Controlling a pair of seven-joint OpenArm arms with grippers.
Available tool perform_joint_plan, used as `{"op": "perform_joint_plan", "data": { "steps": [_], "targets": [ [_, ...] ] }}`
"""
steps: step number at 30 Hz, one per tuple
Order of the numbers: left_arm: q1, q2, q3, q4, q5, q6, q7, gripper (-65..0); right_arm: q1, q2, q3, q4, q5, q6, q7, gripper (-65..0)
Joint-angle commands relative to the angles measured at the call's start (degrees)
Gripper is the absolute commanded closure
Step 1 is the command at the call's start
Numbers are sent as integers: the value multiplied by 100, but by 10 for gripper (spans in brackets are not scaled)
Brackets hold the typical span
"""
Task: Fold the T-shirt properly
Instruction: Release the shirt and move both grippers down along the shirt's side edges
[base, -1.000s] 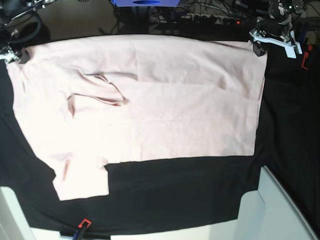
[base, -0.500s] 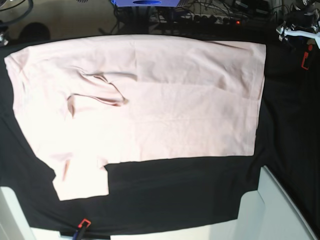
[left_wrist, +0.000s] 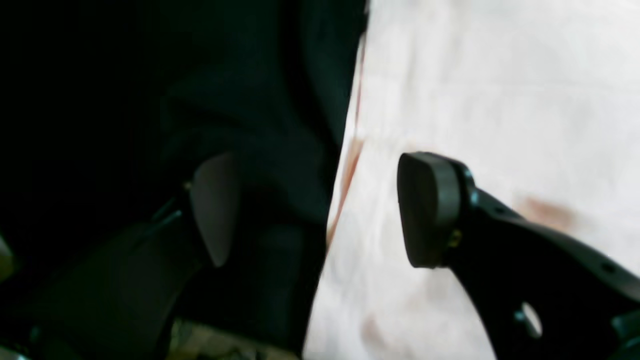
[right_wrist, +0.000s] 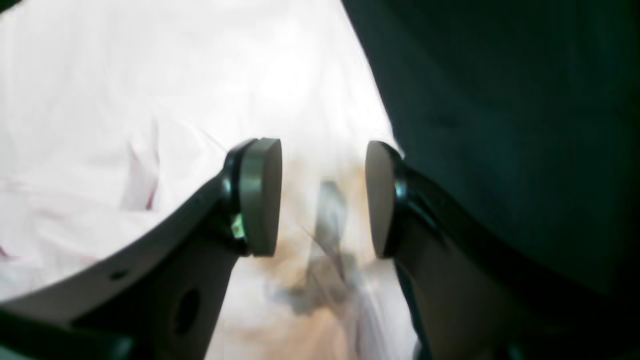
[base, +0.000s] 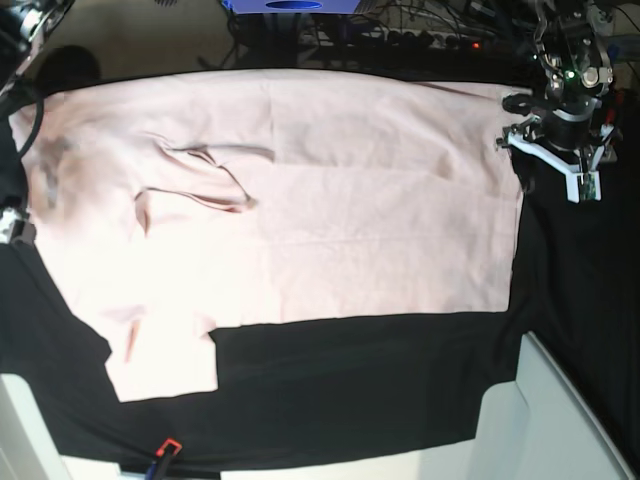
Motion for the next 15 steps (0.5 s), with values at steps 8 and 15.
{"op": "perform_joint_plan", "data": {
  "steps": [8,15],
  "targets": [
    [-1073,-246,-32,-393,54,44,1275,-472,1547,996,-998,-2712,41,-25,1368,-267],
    [-1188,-395,-50,-358,54,44,1425,-472,2593,1330,-1947,-4629,41,-25,2511,-503]
  ]
}}
